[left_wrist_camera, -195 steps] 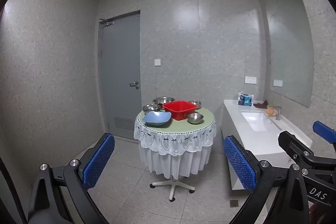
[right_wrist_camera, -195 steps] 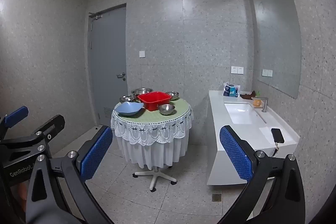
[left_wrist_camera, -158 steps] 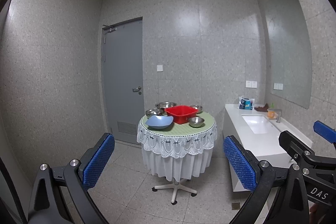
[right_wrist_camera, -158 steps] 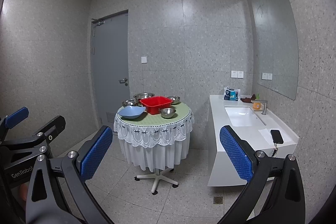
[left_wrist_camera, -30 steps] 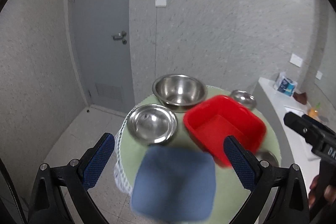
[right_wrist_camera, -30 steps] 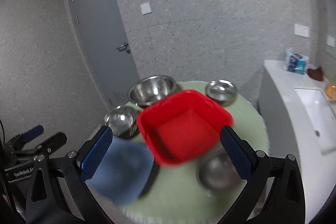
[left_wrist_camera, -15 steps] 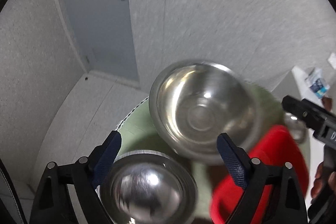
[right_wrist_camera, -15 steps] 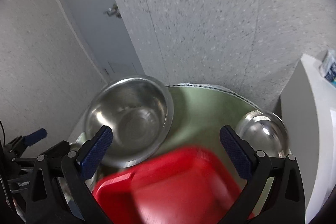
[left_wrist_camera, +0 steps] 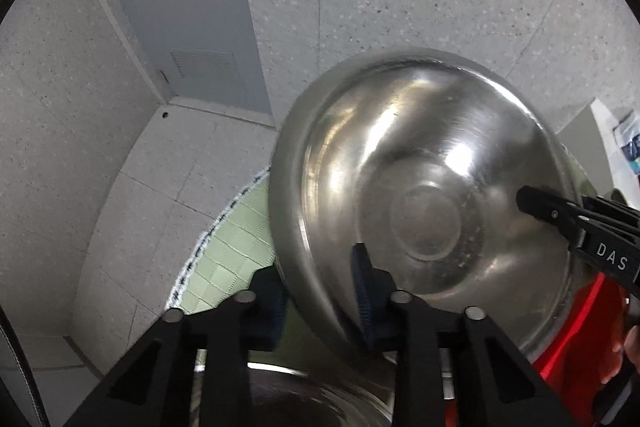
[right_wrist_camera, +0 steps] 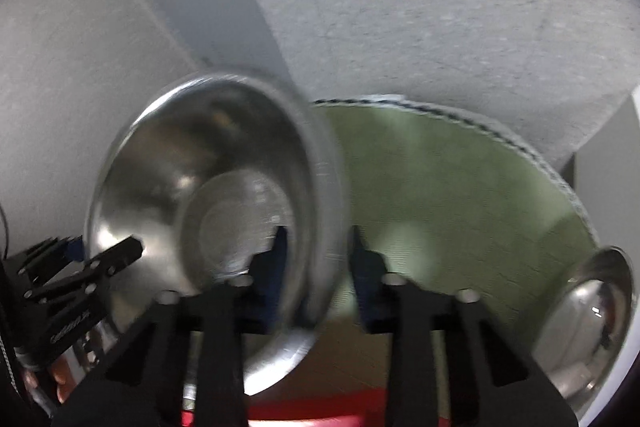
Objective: Organize plates and bowls
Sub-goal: 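Grasp the rim of the large steel bowl with both grippers, then lower the steel bowl into the red basin and open both grippers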
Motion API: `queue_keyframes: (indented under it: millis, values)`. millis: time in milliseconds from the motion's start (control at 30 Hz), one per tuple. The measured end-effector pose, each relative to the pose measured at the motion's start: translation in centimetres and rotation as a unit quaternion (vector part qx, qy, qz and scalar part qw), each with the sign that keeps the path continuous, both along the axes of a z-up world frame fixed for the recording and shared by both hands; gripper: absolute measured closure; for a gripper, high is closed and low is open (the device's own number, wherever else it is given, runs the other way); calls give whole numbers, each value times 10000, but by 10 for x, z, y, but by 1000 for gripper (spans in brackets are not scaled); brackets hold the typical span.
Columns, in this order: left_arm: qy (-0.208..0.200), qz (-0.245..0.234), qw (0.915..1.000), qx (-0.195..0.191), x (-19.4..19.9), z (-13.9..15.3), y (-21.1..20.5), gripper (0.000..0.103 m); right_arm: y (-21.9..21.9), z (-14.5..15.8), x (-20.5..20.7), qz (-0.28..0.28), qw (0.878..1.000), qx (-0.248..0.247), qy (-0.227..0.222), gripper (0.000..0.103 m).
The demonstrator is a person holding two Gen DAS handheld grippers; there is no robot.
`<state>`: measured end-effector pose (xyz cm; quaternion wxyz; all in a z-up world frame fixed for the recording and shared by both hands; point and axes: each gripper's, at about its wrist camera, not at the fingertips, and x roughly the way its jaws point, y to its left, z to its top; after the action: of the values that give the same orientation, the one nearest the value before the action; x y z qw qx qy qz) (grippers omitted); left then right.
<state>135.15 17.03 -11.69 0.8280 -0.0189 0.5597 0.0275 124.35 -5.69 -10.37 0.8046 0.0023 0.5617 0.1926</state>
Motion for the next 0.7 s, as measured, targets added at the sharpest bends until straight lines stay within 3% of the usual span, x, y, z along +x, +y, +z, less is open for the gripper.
queue_keyframes:
  millis: [133,300,533,700]
  values:
    - [-221,104,9993,-281,-12,6,9,78,1,12,-1,58,9997,185,-175,81]
    - [-732,126,9966,-370,-37,39,13,78,-4,44,-15,88,9980,415,-475,81]
    - [-1231,-196,9906,-571,-120,87,-8,78,-33,97,-63,12,9933,677,-932,81]
    - [-1243,-571,9880,-717,-184,97,-29,77,-72,101,-109,-113,9934,556,-996,81]
